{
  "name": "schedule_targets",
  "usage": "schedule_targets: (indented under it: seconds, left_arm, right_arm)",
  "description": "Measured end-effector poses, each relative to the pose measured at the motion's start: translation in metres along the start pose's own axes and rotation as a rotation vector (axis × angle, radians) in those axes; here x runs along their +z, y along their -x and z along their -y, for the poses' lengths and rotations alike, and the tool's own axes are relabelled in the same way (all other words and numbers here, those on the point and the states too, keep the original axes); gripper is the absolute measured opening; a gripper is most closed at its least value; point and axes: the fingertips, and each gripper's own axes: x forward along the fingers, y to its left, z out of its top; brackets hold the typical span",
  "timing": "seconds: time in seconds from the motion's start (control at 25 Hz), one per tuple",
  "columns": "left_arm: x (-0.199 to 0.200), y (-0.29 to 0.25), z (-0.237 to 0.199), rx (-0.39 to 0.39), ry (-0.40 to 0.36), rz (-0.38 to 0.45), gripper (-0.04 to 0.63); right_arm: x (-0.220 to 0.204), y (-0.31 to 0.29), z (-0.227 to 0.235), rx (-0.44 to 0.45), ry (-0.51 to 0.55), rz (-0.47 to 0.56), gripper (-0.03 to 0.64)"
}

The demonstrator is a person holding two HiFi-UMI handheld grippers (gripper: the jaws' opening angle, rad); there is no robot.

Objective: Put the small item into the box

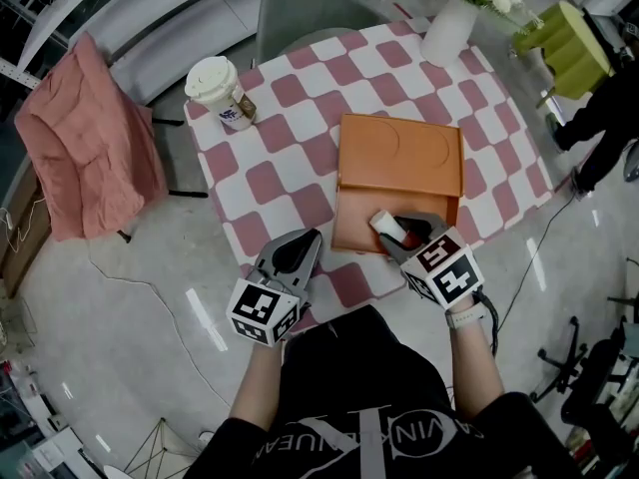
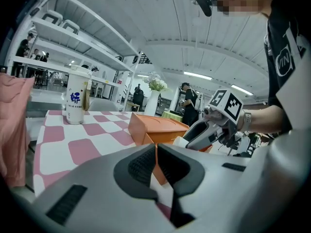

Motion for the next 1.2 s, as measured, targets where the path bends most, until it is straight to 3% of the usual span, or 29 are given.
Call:
schedule_targets:
  seconds: [0.64,1.2]
  left_arm:
    - [-0.004,-0.009,-0.003,0.002,0.008,-0.009,0.018]
    - [-0.003,-0.004,-0.002,-0.007,0.01,0.006,0.018]
  right_arm:
    - [-0.01,-0.016,0.005,0.041,0.02,-0.078,0.141]
    - [-0.007,-0.014,-0.003,0.058,-0.012,-0.041,0.141]
